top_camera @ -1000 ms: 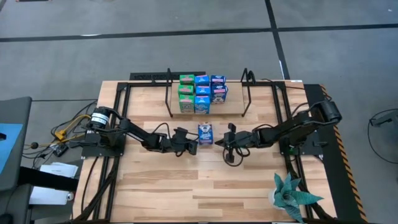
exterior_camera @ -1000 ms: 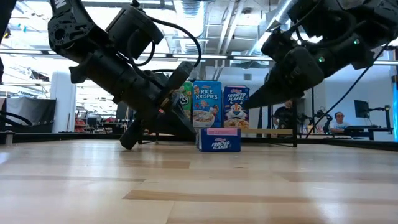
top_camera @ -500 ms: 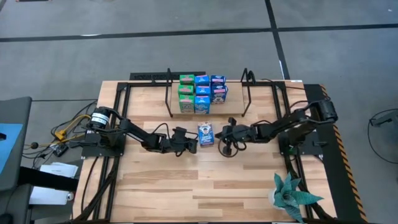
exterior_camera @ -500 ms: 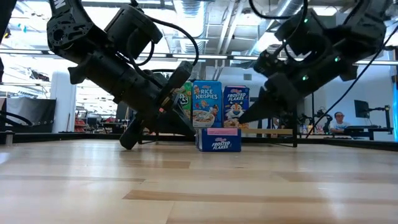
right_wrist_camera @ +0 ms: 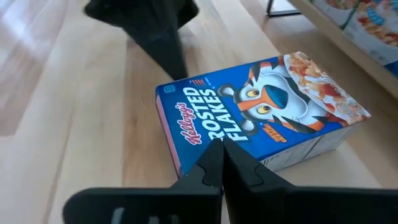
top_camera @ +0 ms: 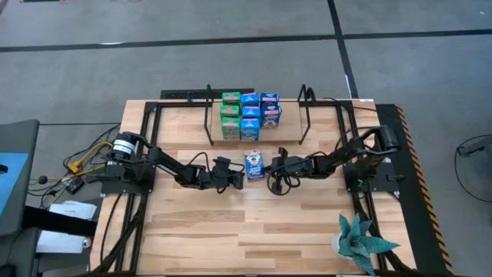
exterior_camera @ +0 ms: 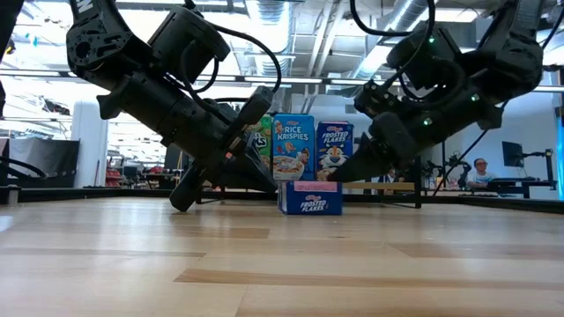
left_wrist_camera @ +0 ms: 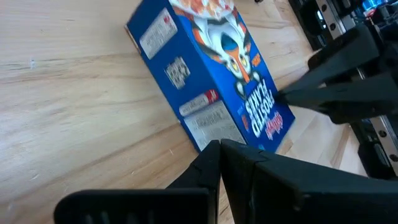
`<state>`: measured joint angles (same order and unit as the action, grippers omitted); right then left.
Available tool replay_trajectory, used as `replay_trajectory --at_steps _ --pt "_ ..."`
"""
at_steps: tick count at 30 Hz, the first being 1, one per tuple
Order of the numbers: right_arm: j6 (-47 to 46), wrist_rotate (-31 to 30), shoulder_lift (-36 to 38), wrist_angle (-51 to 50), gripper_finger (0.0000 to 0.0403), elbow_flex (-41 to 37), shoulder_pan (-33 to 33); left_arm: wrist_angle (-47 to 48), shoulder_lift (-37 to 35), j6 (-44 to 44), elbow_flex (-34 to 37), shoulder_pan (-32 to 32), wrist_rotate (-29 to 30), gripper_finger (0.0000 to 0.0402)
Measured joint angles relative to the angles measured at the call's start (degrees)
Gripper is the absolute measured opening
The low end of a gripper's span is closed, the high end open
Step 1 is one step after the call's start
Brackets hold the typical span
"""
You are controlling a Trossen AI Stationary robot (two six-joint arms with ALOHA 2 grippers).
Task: Stack cereal on shelf
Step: Put the blue cereal box on the shelf aligned with the blue cereal box
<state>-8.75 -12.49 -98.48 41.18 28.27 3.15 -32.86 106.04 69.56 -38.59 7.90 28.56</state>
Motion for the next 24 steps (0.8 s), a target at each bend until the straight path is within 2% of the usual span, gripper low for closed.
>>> replay_trajectory --at_steps 4,10,17,24 --pt "-1.3 -0.1 0.16 -1.93 0.002 0.04 1.5 -0.05 0.0 0.02 0.0 0.0 -0.01 0.0" --pt "-1.47 -3.75 2.32 -6.42 0.0012 -0.7 4.05 -0.3 0.0 0.13 0.0 0.0 0.4 0.0" --pt "-2.53 -4.99 7.24 -11.17 0.002 -2.29 4.05 -0.79 0.02 0.1 0.0 0.0 0.74 0.0" --pt "-0.62 -5.33 7.69 -11.13 0.0016 -2.32 3.45 -1.3 0.02 0.01 0.0 0.0 1.31 0.0"
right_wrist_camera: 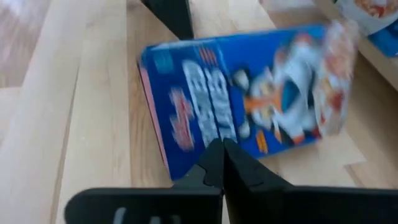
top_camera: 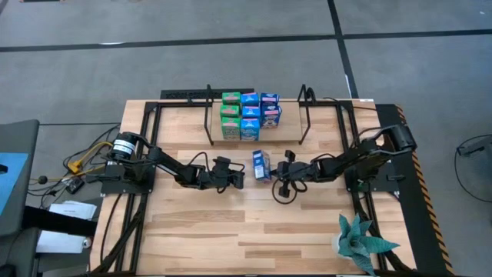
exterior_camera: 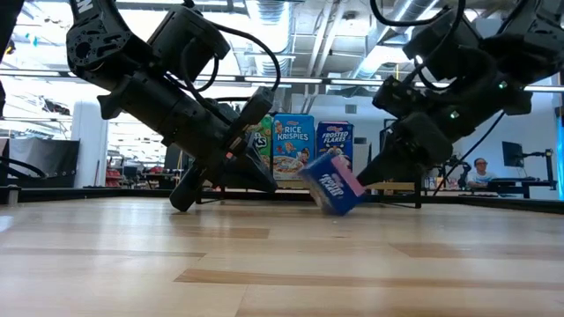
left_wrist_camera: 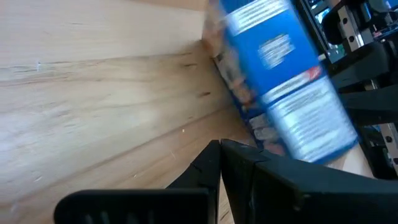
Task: Stack cereal on shelf
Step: Put the blue cereal box on the shelf aligned with the blue cereal box
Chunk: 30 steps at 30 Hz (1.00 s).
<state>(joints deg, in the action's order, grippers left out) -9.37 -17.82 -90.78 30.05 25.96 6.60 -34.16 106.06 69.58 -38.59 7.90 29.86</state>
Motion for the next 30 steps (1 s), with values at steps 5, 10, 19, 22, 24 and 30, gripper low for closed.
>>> replay_trajectory --at_steps 5,10,19,22,24,30 --pt "-1.28 -0.11 -0.48 -0.26 0.002 0.0 0.01 -0.56 0.01 0.15 0.0 0.0 0.59 0.0" --pt "0.06 -0.15 -0.33 1.4 0.0015 0.0 0.01 -1.54 0.02 -0.3 -0.02 -0.02 0.75 0.0" --pt "3.87 -0.08 -1.37 8.54 0.0016 1.22 -1.95 -1.66 0.02 -0.62 -0.02 0.0 0.91 0.0" --pt "3.83 2.05 -3.91 12.31 0.0016 1.22 -2.85 -1.68 0.02 -0.73 -0.03 0.0 0.9 0.0" --pt "3.6 2.71 -5.26 12.76 0.0016 1.55 -3.05 -1.7 0.02 -0.74 -0.02 0.0 0.88 0.0" --pt "1.88 2.7 -7.96 12.93 0.0016 1.68 -3.07 -1.72 0.02 -0.78 -0.02 0.0 0.81 0.0"
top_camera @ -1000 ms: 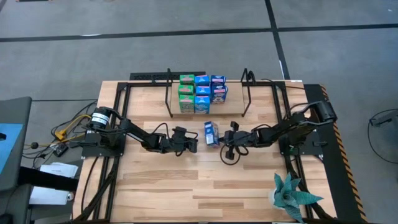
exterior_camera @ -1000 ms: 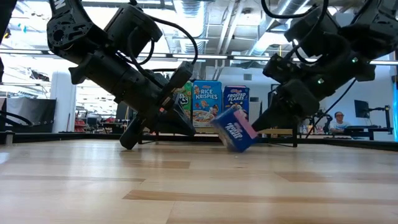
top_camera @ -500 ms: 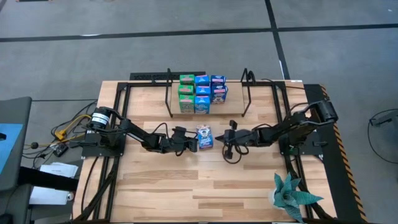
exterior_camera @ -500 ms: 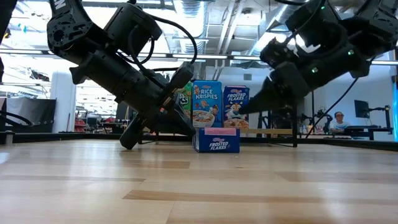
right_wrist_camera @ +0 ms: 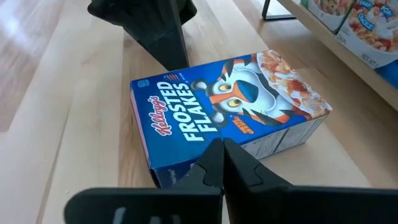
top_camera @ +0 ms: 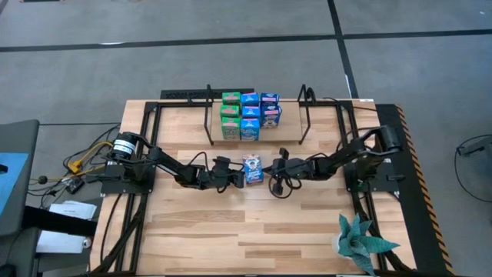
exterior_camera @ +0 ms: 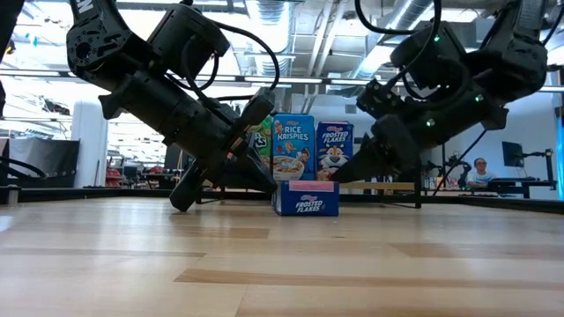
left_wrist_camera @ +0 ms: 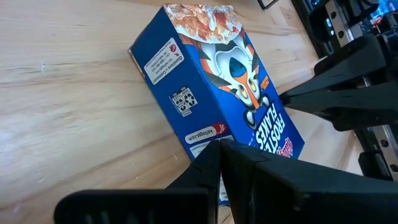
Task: Stack cereal on shelf
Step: Put the blue cereal box on the shelf aligned with the blue cereal box
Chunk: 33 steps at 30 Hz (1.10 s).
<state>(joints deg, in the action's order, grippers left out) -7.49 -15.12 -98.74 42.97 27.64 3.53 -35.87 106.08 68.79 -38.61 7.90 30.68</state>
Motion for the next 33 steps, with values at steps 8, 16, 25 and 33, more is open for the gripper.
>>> replay_trajectory --at_steps 8,16,25,33 --pt "-0.48 -0.09 -0.76 -1.25 0.0017 0.09 0.22 0.04 0.0 0.0 -0.01 0.0 0.0 0.0" --pt "-2.76 -0.7 -0.72 -4.0 0.0017 -0.37 0.79 0.01 0.0 -0.64 0.0 0.0 -0.22 0.0" --pt "-4.0 -0.69 -0.83 -4.32 0.0017 -0.44 0.92 -0.03 -0.04 -0.66 0.02 0.0 -0.07 0.0" --pt "-4.11 -0.64 -0.85 -4.38 0.0017 -0.44 0.92 -0.04 -0.04 -0.66 0.02 0.0 -0.51 0.0"
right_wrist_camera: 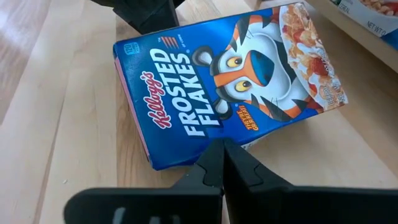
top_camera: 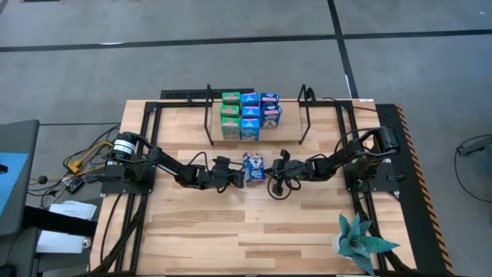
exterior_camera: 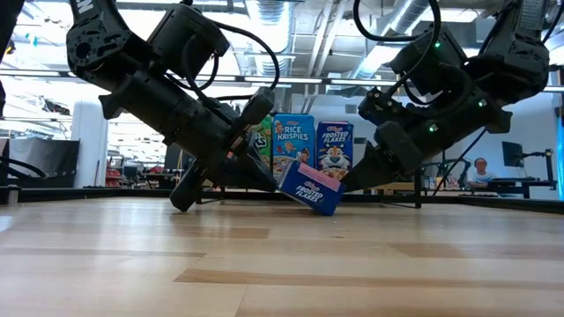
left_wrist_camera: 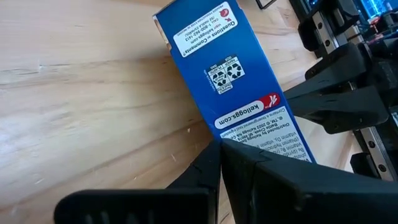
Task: Stack cereal on shelf
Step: Put the blue cereal box on the shelf aligned with the blue cereal box
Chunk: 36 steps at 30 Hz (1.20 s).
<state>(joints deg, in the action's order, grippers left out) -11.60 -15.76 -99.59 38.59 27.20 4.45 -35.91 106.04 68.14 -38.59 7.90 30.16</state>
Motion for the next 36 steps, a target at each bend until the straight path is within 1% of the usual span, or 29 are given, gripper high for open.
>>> replay_trajectory --at_steps 4,6,9,14,19,22,24,26,32,36 --pt "-0.05 0.31 -0.02 -0.58 0.0017 0.0 0.0 -0.12 -1.12 -0.84 -0.05 0.75 -2.31 0.0" --pt "-0.09 0.73 -0.57 -2.21 0.0017 -0.51 0.09 3.98 -1.83 0.09 -0.98 1.81 -1.42 0.0" --pt "-0.13 0.79 -0.22 -1.5 0.0017 -0.26 0.07 10.74 -2.3 3.44 -2.31 2.5 1.16 0.0" --pt "0.03 0.56 -0.26 -1.71 0.0017 -0.39 0.04 11.55 -2.27 3.92 -2.47 2.58 2.43 0.0" --pt "0.03 0.03 -0.22 -1.69 0.0017 -0.39 0.04 7.63 -2.27 2.26 -2.47 2.37 5.57 0.0" --pt "0.03 -0.04 -0.22 -1.64 0.0017 -0.39 0.2 2.59 -2.27 -1.9 -2.47 2.25 6.8 0.0" --pt "0.01 -0.05 -0.2 -1.58 0.0017 -0.37 0.39 -0.79 -2.27 -5.24 -2.56 1.67 5.67 0.0" --pt "0.01 -0.01 -0.2 -1.58 0.0017 -0.37 0.45 -2.49 -1.76 -5.67 -2.56 0.69 3.92 0.0" --pt "0.01 -0.01 -0.13 -1.61 0.0017 -0.32 0.43 -2.59 -0.04 -5.72 -2.43 -1.54 1.73 0.0" --pt "0.01 0.0 -0.11 -2.07 0.0017 -0.24 0.42 -8.58 3.3 -6.46 -3.38 -2.32 -3.37 0.0"
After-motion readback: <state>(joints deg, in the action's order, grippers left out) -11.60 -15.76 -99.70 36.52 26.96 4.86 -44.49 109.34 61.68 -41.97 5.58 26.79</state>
